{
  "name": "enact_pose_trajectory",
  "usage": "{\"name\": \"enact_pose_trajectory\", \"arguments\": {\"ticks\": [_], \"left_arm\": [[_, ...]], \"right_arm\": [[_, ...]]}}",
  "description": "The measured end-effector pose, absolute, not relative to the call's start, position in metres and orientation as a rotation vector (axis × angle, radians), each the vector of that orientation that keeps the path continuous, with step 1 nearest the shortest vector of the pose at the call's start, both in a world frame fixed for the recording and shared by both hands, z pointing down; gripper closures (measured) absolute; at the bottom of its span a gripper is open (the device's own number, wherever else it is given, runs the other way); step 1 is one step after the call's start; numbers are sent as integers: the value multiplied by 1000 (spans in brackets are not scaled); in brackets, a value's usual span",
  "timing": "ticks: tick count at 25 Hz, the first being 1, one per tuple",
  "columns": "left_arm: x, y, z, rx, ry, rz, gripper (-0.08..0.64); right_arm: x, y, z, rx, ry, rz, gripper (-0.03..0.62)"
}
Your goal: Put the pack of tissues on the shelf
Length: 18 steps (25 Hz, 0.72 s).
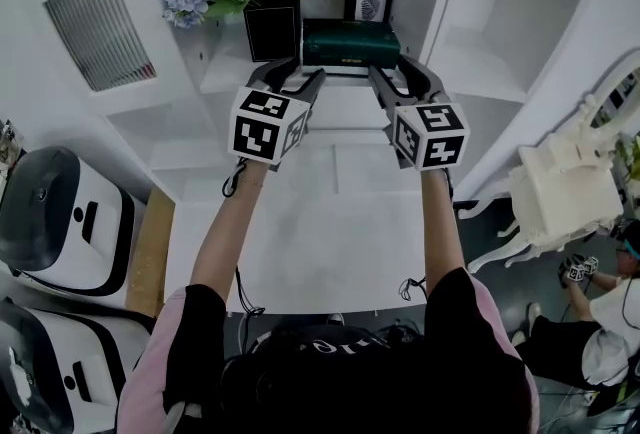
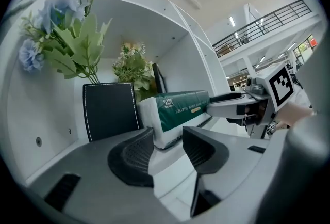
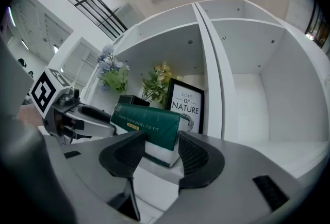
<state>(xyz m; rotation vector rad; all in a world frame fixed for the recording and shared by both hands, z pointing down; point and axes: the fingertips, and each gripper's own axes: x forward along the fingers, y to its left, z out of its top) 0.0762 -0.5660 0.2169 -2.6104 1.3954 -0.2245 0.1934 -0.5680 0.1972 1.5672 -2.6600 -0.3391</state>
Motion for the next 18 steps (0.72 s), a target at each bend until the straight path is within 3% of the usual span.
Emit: {"name": "enact_pose_trajectory", "arguments": {"ticks": [18], "left_arm": [[53, -495, 255, -2728, 1281, -88, 373]], "right_arm": [[167, -504, 252, 1462, -2701, -295, 370]]}}
